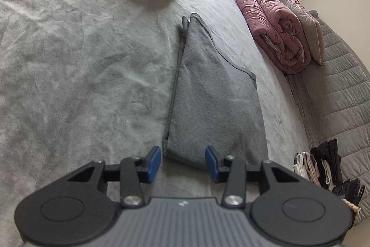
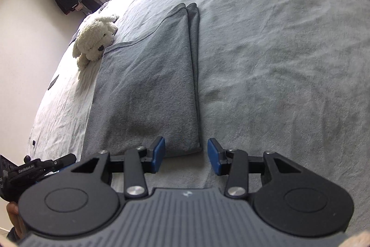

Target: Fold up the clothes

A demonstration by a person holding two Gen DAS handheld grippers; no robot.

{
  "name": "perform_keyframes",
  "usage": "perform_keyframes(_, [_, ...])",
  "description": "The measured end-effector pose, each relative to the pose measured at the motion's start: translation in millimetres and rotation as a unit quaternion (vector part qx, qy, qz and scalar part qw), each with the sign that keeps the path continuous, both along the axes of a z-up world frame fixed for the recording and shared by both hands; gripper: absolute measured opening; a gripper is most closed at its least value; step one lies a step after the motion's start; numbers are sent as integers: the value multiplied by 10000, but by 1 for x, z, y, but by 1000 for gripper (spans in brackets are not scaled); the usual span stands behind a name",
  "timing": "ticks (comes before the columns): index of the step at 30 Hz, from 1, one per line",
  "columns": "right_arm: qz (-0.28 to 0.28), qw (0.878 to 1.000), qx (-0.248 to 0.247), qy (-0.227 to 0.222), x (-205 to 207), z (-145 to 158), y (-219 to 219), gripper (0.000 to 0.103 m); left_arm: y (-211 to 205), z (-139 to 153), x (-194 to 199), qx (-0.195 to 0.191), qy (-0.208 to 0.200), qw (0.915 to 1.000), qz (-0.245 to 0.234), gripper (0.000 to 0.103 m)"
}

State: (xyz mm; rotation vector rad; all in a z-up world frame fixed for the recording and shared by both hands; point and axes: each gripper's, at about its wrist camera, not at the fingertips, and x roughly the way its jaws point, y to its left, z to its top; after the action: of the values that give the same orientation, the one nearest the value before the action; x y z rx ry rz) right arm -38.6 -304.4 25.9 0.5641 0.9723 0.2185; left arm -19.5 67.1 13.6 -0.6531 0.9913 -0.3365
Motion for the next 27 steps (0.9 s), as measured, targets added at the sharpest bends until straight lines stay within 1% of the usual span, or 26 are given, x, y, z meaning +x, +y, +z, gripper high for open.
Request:
perform_keyframes(3, [-67, 9998, 160, 118, 2, -6, 1, 45, -7, -4, 1, 69, -36, 10000, -30, 43])
perform_keyframes(9, [-223, 9986, 440, 166, 3, -12, 0, 46, -13, -11, 7, -35, -50, 10000, 15, 43])
perform_keyframes(17, [-414, 9961, 779, 81, 3, -20, -4, 46, -15, -16, 13, -175, -70, 9998, 86, 43])
perform_keyframes(21, [-491, 9953, 831, 35, 4, -21, -4, 46, -17, -17, 14, -142, -142, 9998, 85, 43])
perform_keyframes(22, [-512, 9953, 824, 18, 4, -21, -3, 44, -18, -17, 14, -111, -164, 9998, 83, 41])
perform_keyframes(23, [-532, 9952, 817, 2, 4, -22, -3, 43, -19, -16, 14, -81, -186, 9998, 81, 37])
perform_keyframes(24, [-551, 9954, 788, -7, 4, -22, -2, 38, -20, -17, 13, -36, -211, 9997, 79, 34])
perform_keyframes(26, [-607, 9950, 788, -19, 3, -24, -3, 33, -20, -17, 13, 33, -248, 9997, 83, 27])
perform_keyframes(27, [-629, 9948, 803, -21, 3, -24, -4, 29, -20, -18, 13, 27, -245, 9996, 97, 26])
